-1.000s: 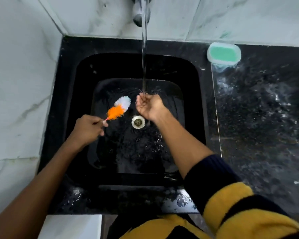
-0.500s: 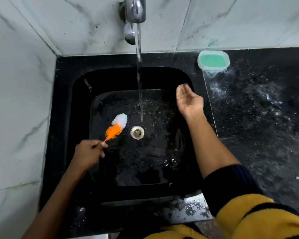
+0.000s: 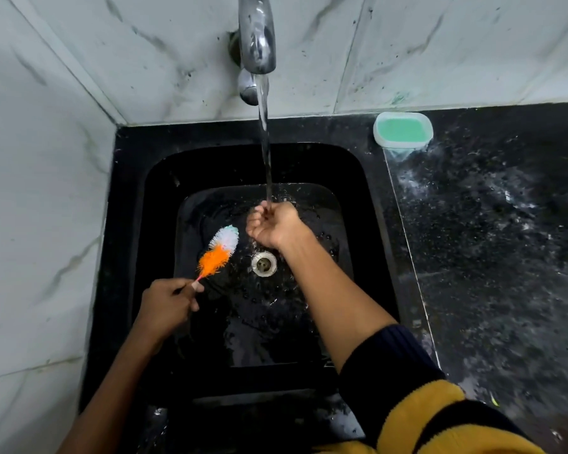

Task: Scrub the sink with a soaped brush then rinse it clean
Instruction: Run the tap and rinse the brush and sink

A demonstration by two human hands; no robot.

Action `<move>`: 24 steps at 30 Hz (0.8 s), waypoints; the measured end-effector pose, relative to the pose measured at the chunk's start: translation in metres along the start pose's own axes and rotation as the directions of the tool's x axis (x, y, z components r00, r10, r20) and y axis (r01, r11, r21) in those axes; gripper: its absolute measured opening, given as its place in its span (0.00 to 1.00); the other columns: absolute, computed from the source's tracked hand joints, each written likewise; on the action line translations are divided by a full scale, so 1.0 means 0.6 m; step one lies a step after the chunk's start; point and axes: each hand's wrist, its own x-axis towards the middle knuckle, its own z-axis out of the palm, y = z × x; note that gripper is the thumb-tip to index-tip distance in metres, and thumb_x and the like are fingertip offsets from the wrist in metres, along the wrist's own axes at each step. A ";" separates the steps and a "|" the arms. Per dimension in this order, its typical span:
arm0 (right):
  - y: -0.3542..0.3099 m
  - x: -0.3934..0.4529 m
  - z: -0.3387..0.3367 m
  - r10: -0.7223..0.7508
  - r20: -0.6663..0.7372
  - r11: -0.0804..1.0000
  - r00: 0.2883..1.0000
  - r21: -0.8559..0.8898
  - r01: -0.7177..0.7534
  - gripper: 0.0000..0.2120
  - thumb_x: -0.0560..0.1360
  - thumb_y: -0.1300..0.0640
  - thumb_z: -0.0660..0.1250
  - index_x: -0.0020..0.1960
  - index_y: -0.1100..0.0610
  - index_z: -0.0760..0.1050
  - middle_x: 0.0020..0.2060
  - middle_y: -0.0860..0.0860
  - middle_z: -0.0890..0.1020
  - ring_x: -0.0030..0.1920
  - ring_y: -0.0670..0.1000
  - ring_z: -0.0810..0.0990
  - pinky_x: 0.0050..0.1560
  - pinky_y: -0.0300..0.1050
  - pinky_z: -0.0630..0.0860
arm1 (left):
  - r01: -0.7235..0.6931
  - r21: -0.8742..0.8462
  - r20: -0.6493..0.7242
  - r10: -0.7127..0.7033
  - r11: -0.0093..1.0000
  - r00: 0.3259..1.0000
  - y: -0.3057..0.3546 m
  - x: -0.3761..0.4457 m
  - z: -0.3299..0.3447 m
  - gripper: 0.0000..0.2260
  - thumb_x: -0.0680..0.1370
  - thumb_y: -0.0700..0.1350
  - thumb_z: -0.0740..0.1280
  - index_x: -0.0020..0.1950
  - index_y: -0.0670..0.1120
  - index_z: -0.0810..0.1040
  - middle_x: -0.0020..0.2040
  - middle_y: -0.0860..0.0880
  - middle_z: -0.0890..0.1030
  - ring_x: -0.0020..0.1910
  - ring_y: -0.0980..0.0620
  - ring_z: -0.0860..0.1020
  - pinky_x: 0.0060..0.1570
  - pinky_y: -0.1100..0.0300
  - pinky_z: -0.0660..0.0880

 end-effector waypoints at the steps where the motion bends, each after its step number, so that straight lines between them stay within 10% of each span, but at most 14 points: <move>1: -0.005 -0.001 0.000 -0.010 0.021 1.000 1.000 0.004 0.010 0.14 0.79 0.61 0.50 0.35 0.55 0.64 0.26 0.50 0.66 0.26 0.47 0.63 0.27 0.39 0.60 | 0.007 -0.001 -0.004 -0.007 1.000 1.000 -0.002 -0.002 0.001 0.12 0.82 0.42 0.65 0.41 0.47 0.85 0.28 0.47 0.81 0.20 0.56 0.71 0.30 0.63 0.68; 5: -0.078 -0.017 -0.015 -0.201 0.071 0.956 0.977 0.233 0.180 0.15 0.82 0.62 0.50 0.49 0.64 0.74 0.38 0.61 0.81 0.42 0.54 0.82 0.34 0.45 0.81 | 0.018 -0.022 -0.012 -0.018 1.000 1.000 -0.010 -0.012 0.002 0.12 0.82 0.42 0.66 0.40 0.46 0.85 0.27 0.46 0.81 0.19 0.56 0.70 0.26 0.65 0.67; 11: -0.200 -0.016 -0.081 -0.433 -0.177 0.823 0.884 0.321 0.468 0.18 0.82 0.62 0.46 0.43 0.63 0.72 0.46 0.60 0.77 0.51 0.55 0.80 0.58 0.50 0.77 | 0.056 -0.092 -0.028 -0.059 0.994 0.998 -0.028 -0.025 -0.002 0.10 0.81 0.42 0.67 0.41 0.47 0.85 0.26 0.47 0.79 0.19 0.54 0.69 0.28 0.64 0.66; 19: -0.063 -0.016 -0.125 -0.143 -0.186 0.987 0.972 -0.101 0.126 0.14 0.80 0.65 0.53 0.43 0.66 0.75 0.39 0.61 0.80 0.40 0.55 0.80 0.43 0.47 0.81 | 0.089 -0.113 -0.043 -0.094 0.990 0.995 -0.041 -0.047 0.008 0.11 0.81 0.44 0.66 0.42 0.47 0.85 0.27 0.48 0.80 0.23 0.52 0.72 0.30 0.62 0.69; 24: 0.022 0.010 -0.074 0.044 -0.163 0.997 0.986 -0.061 -0.055 0.19 0.82 0.60 0.50 0.43 0.68 0.75 0.40 0.58 0.78 0.39 0.53 0.77 0.41 0.44 0.77 | 0.142 -0.131 -0.057 -0.151 0.981 0.987 -0.048 -0.064 0.014 0.12 0.82 0.44 0.65 0.42 0.46 0.85 0.27 0.48 0.80 0.23 0.52 0.72 0.29 0.62 0.69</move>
